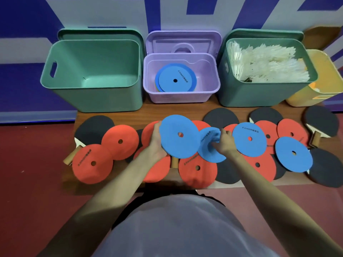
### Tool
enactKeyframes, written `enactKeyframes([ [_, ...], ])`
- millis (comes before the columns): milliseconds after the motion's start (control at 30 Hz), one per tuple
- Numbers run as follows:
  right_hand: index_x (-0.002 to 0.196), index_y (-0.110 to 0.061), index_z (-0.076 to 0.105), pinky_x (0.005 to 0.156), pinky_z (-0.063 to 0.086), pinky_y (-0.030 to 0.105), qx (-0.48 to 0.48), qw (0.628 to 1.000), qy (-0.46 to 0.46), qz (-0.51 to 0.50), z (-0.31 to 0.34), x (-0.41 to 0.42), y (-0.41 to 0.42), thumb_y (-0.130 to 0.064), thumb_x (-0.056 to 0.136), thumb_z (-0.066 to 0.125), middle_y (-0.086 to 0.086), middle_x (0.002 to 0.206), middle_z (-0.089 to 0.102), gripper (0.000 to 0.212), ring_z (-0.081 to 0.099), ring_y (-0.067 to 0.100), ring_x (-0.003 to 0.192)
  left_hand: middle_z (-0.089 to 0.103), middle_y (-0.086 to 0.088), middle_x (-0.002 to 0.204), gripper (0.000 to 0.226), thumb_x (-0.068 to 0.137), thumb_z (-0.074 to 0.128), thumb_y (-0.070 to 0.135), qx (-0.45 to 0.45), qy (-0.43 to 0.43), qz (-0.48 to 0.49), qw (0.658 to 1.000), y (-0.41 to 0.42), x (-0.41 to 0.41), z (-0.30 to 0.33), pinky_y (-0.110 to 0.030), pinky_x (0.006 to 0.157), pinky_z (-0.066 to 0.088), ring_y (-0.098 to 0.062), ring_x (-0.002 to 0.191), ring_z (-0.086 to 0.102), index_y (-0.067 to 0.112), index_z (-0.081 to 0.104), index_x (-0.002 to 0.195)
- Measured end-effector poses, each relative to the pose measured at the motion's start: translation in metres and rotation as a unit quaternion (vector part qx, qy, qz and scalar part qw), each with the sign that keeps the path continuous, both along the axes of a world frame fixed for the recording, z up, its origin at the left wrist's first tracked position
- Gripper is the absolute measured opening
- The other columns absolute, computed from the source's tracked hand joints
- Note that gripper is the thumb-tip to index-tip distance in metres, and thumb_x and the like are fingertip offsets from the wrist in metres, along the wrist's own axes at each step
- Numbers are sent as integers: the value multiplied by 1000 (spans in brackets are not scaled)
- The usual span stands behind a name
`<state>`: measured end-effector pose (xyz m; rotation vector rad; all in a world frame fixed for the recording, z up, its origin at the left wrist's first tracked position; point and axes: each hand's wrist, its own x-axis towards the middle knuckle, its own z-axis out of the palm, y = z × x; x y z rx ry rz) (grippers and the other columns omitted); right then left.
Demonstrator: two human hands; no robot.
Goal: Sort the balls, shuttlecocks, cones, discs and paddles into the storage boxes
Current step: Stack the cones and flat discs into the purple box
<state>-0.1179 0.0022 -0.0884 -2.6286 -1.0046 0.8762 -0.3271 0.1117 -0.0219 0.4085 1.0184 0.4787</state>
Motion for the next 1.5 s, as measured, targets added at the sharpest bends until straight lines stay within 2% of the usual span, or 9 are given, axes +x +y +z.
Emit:
enactKeyframes([
  [200, 149, -13, 22, 102, 37, 45, -61, 992, -38, 102, -12, 35, -3, -41, 79, 73, 8, 148, 27, 90, 33, 38, 127, 44, 7, 48, 42, 88, 38, 19, 23, 55, 51, 997, -15, 16, -5, -23, 52, 39, -15, 44, 44, 21, 41, 46],
  [367, 135, -10, 39, 96, 40, 42, -80, 981, -77, 158, -14, 44, -1, -55, 74, 72, 10, 141, 32, 82, 35, 36, 122, 56, 2, 64, 35, 90, 38, 27, 57, 55, 40, 996, -26, 29, -6, -29, 63, 46, -19, 62, 54, 18, 53, 60],
  [533, 119, -5, 40, 84, 41, 41, -17, 979, -130, 156, -10, 49, -2, -36, 75, 77, 15, 120, 46, 65, 48, 36, 110, 63, 4, 63, 38, 97, 33, 30, 86, 82, 46, 992, -35, 38, -9, -22, 53, 51, -14, 58, 62, 17, 56, 71],
  [633, 123, -4, 38, 67, 40, 38, -12, 970, -161, 183, -3, 58, -5, -24, 89, 61, 14, 107, 59, 46, 59, 35, 92, 62, 8, 57, 36, 96, 38, 31, 91, 106, 68, 988, -36, 45, -10, -20, 48, 47, -12, 51, 60, 20, 55, 65],
  [700, 125, -6, 37, 55, 37, 33, -1, 976, -116, 183, 1, 70, -8, -14, 93, 50, 14, 95, 65, 36, 58, 33, 77, 63, 9, 57, 35, 95, 39, 34, 96, 118, 80, 985, -36, 49, -13, -20, 49, 47, -12, 52, 60, 22, 55, 66],
  [833, 114, -7, 50, 63, 41, 34, 150, 980, -37, 125, 21, 90, -14, -8, 93, 49, 11, 90, 64, 21, 58, 35, 84, 71, 6, 71, 38, 96, 36, 43, 101, 125, 95, 982, -34, 56, -20, -27, 60, 53, -16, 65, 67, 23, 63, 80],
  [1033, 98, -10, 55, 65, 41, 28, 366, 921, 129, -20, 54, 106, -7, -6, 94, 51, 4, 83, 59, 7, 52, 19, 71, 72, -3, 87, 43, 99, 33, 47, 75, 118, 94, 986, -34, 75, -18, -28, 55, 54, -20, 68, 70, 18, 64, 95],
  [1233, 104, -7, 56, 62, 54, 24, 376, 860, 330, -97, 67, 95, -5, -8, 96, 53, 2, 88, 65, 9, 65, 6, 69, 67, -9, 117, 58, 99, 23, 57, -1, 49, 68, 996, -38, 104, -2, -40, 88, 48, -28, 105, 62, 19, 66, 106],
  [1500, 99, -8, 57, 66, 54, 30, 341, 884, 311, -76, 46, 90, -22, -13, 95, 56, 9, 96, 65, 7, 63, 20, 80, 65, -18, 121, 71, 91, 30, 68, -38, 28, 29, 998, -51, 134, 9, -52, 102, 43, -38, 115, 59, 15, 64, 124],
])
